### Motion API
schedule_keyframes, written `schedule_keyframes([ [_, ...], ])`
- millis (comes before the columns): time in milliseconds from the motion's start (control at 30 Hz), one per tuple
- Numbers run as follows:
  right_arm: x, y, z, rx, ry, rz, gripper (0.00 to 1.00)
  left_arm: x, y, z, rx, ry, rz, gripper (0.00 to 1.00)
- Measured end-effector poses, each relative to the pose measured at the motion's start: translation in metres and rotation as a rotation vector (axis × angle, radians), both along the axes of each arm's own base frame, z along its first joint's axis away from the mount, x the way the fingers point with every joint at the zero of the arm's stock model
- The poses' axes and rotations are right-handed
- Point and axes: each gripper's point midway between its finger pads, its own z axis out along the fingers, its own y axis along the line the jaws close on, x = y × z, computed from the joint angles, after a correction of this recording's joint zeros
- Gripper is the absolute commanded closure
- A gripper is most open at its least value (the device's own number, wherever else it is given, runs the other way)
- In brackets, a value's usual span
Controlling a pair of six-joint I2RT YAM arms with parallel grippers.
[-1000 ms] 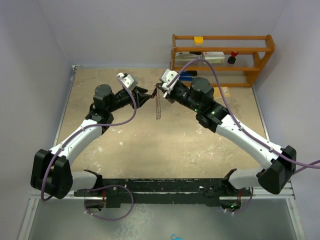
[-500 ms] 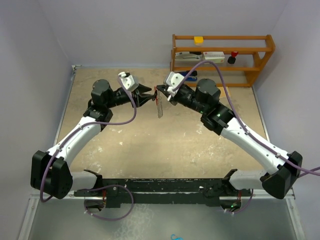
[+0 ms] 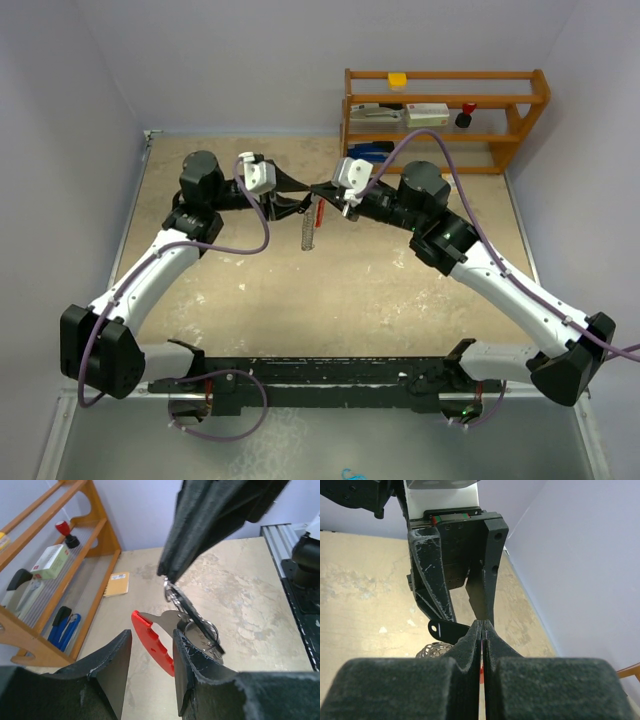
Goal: Remove the keys from the keyring
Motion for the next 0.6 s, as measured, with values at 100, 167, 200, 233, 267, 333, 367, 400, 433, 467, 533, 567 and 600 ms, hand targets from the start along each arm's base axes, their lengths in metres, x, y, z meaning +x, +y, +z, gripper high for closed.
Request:
schedule_keyframes([
  [100, -0.002, 0.001, -0.001, -0.004, 0.004, 0.014, 1.00, -0.009, -0.001, -0.005, 0.019, -0.010, -0.052, 0.64],
  [167, -0.004, 0.002, -0.002, -0.006, 0.006, 0.023, 1.00, -0.015, 0.000, -0.010, 0.038, -0.022, -0.079, 0.63],
  [200, -0.004, 0.002, -0.002, -0.007, 0.007, 0.026, 1.00, -0.018, 0.001, -0.011, 0.047, -0.032, -0.087, 0.63],
  [233, -0.005, 0.002, -0.003, -0.009, 0.009, 0.029, 1.00, -0.020, 0.002, -0.012, 0.055, -0.046, -0.093, 0.63],
  [267, -0.005, 0.002, -0.004, -0.011, 0.009, 0.033, 1.00, -0.022, 0.003, -0.012, 0.062, -0.059, -0.095, 0.63],
  [333, -0.007, 0.003, -0.004, -0.014, 0.006, 0.043, 1.00, -0.026, 0.005, -0.009, 0.071, -0.089, -0.092, 0.63],
  [367, -0.007, 0.003, -0.004, -0.015, 0.006, 0.045, 1.00, -0.027, 0.007, -0.007, 0.074, -0.101, -0.082, 0.63],
  [400, -0.007, 0.003, -0.004, -0.017, 0.005, 0.045, 1.00, -0.026, 0.008, -0.003, 0.076, -0.118, -0.066, 0.63],
  [433, -0.008, 0.003, -0.005, -0.019, 0.004, 0.045, 1.00, -0.024, 0.009, 0.000, 0.077, -0.127, -0.052, 0.63],
  [467, -0.008, 0.002, -0.005, -0.022, 0.002, 0.046, 1.00, -0.022, 0.011, 0.005, 0.078, -0.140, -0.030, 0.63],
  [533, -0.009, 0.002, -0.006, -0.031, -0.001, 0.048, 1.00, -0.018, 0.012, 0.012, 0.077, -0.159, -0.001, 0.63],
  [567, -0.009, 0.001, -0.007, -0.036, -0.001, 0.050, 1.00, -0.017, 0.013, 0.014, 0.077, -0.164, 0.009, 0.63],
  [600, -0.010, 0.001, -0.008, -0.041, -0.002, 0.052, 1.00, -0.015, 0.014, 0.014, 0.080, -0.169, 0.020, 0.63],
])
